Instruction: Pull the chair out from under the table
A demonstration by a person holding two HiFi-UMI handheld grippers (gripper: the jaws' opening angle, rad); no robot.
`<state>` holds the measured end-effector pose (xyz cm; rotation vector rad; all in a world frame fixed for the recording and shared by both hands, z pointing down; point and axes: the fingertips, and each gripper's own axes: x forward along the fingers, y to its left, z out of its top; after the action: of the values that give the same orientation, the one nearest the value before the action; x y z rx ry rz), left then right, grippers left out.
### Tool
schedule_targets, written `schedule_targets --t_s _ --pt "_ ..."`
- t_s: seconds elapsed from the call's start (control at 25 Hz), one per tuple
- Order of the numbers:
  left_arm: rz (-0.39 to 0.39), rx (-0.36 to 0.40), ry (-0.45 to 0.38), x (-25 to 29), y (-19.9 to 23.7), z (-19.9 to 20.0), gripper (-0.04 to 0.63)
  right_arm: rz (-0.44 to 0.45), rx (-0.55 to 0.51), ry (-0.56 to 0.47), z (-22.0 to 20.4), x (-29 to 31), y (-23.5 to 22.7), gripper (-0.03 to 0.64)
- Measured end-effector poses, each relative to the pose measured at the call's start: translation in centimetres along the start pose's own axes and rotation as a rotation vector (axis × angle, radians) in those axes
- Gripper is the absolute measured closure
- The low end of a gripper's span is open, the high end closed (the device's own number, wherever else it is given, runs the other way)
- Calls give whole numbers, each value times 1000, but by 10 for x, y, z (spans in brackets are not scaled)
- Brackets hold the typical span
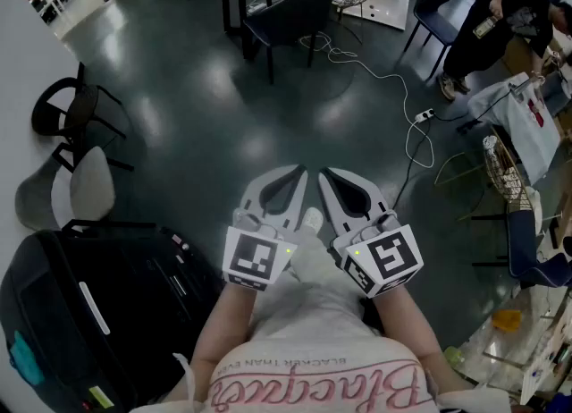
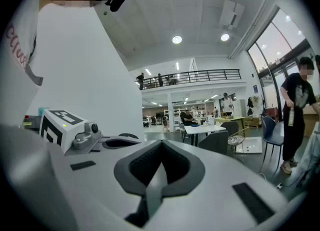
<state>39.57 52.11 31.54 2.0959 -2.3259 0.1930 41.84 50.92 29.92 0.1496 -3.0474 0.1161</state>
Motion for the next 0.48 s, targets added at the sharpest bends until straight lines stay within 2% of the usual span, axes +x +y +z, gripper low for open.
schedule_targets --t_s 0.48 --pt "-39 -6 22 40 40 -10 591 12 -55 29 2 55 -24 614"
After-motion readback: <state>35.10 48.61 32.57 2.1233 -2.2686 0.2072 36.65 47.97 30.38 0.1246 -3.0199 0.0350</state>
